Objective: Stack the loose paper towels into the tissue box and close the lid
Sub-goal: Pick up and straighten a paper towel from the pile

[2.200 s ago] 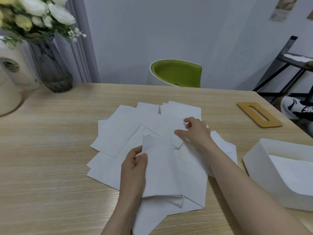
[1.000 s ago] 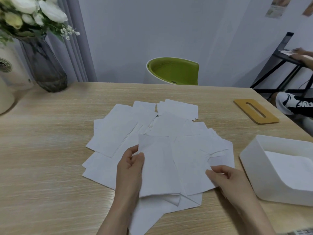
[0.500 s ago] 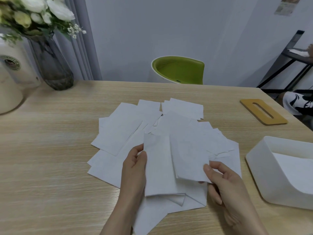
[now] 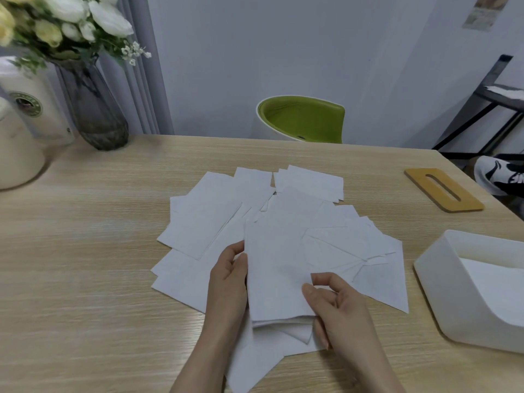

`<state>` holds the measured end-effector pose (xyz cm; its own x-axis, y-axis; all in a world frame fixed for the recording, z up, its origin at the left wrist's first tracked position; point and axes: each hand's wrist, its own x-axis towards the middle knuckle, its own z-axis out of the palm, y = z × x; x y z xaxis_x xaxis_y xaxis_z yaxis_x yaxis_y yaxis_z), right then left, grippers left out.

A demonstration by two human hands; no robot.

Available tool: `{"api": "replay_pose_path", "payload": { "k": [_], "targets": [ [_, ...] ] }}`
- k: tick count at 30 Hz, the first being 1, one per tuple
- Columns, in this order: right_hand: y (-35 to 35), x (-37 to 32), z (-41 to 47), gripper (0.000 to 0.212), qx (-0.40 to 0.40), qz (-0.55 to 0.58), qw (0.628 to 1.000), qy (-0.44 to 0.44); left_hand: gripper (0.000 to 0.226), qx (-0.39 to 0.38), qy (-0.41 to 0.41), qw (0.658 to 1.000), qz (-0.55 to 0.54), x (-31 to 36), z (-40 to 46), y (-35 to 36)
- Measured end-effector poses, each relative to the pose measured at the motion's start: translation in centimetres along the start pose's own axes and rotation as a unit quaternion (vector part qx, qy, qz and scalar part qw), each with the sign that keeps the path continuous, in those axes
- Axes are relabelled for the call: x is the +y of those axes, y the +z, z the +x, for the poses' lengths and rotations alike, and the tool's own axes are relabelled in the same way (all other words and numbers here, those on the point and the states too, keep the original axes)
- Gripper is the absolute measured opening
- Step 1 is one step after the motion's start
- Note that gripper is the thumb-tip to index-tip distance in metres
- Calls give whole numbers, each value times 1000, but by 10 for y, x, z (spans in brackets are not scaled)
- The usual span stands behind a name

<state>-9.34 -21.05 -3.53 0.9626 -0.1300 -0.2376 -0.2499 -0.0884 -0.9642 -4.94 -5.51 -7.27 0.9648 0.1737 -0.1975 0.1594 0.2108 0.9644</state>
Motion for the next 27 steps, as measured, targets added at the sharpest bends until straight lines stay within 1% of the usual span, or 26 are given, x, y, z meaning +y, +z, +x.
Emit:
{"api": "replay_pose_path", "payload": {
  "k": [9, 14, 20, 22, 24, 26, 27],
  "targets": [
    [0, 4, -1, 6, -22, -10, 999, -22, 20, 2, -8, 1000, -8, 0, 0, 1],
    [-2, 8, 0, 6, -19, -26, 999, -19, 21, 4, 5, 1000, -18, 0, -1, 2],
    [0, 7, -1, 5, -20, -13, 1000, -1, 18, -23, 12, 1000, -15, -1, -3, 1],
    [0, 8, -2, 4, -7, -33, 999, -7, 24, -28, 10, 1000, -1, -2, -4, 0],
    [0, 8, -3, 10, 34, -84, 995, -50, 28, -22, 15, 1000, 12, -1, -5, 0],
    [1, 6, -5, 24, 73, -138, 983, -99, 29, -27, 16, 999, 9, 1, -7, -1],
    [2, 5, -6, 30, 77, -155, 978, -113, 29, -35, 14, 999, 1, 2, -7, -1]
  ]
}}
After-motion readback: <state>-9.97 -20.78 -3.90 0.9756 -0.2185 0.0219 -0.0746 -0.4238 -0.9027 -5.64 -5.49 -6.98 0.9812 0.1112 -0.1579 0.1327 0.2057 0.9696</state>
